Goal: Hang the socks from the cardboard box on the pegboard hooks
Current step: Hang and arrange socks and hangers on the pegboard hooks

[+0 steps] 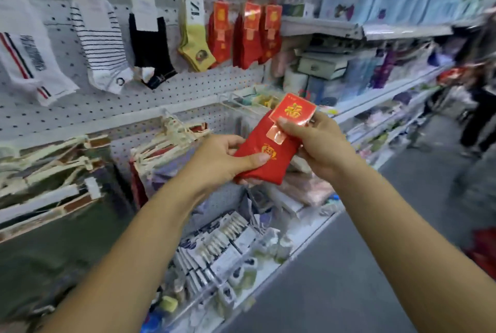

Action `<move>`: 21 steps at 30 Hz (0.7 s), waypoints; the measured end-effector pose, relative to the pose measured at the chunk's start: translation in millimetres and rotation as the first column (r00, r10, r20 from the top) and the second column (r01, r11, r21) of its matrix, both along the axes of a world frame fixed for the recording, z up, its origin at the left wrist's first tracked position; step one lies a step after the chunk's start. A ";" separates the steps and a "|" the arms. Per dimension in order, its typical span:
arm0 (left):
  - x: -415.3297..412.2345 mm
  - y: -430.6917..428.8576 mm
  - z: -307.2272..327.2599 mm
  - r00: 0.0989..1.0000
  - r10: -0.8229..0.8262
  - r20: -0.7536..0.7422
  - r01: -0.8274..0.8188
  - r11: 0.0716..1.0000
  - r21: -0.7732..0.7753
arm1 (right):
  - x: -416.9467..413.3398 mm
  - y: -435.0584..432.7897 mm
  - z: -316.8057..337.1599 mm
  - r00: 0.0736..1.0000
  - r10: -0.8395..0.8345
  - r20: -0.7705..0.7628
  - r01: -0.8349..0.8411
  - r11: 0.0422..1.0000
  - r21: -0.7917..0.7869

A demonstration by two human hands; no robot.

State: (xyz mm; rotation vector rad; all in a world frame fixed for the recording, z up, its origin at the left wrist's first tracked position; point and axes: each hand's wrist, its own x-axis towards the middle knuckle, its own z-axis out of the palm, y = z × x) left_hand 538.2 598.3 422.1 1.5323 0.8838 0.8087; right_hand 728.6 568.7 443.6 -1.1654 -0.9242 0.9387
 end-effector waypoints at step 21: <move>213.3 237.0 110.5 0.829 0.552 0.084 -0.499 0.665 0.556 | 230.1 189.1 42.8 0.998 -0.010 0.064 -0.003 0.982 0.190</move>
